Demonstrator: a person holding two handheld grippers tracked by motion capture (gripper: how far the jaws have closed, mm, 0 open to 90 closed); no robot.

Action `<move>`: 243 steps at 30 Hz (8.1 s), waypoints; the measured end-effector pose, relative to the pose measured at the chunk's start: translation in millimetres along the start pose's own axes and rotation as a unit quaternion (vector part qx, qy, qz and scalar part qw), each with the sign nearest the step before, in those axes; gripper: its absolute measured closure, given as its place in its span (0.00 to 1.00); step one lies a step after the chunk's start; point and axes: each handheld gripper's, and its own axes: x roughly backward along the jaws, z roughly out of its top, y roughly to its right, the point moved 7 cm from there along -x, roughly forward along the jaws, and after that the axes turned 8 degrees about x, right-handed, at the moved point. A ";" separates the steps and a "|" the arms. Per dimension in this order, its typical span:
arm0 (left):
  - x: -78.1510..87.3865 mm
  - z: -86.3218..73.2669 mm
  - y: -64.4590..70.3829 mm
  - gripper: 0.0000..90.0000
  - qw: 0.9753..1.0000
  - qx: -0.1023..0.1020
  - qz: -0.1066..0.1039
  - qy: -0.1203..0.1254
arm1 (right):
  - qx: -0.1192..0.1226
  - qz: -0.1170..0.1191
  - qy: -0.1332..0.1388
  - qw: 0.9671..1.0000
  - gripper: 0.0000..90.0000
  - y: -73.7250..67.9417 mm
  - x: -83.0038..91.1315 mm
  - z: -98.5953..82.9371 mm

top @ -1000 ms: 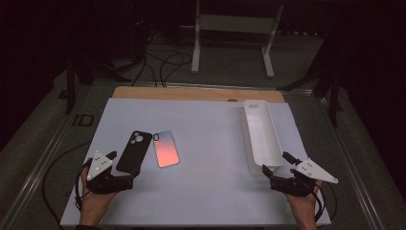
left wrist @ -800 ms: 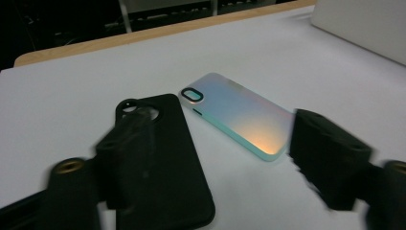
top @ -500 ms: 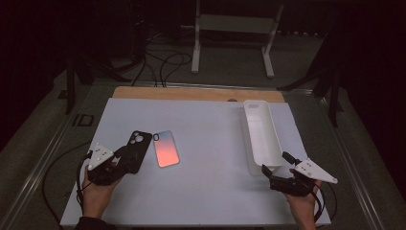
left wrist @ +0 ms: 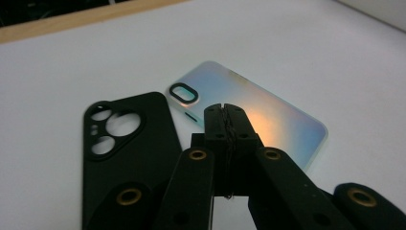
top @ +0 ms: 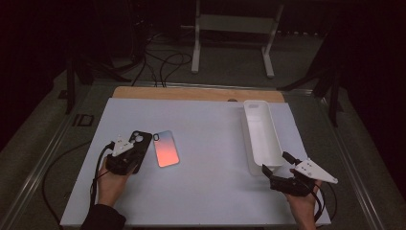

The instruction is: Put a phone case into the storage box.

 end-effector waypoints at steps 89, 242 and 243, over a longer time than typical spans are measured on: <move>-6.0 9.6 63.5 0.66 0.997 -0.021 -0.074 0.020 | 0.006 0.007 0.000 1.000 0.09 -3.6 -2.1 0.2; 55.5 -38.2 -4.1 0.00 0.995 0.011 0.031 0.094 | 0.142 0.185 -0.351 0.907 0.08 -176.5 -260.4 16.6; 55.5 -38.3 -4.1 0.00 0.995 0.010 0.031 0.094 | 0.140 0.185 -0.353 0.906 0.08 -176.7 -260.2 16.1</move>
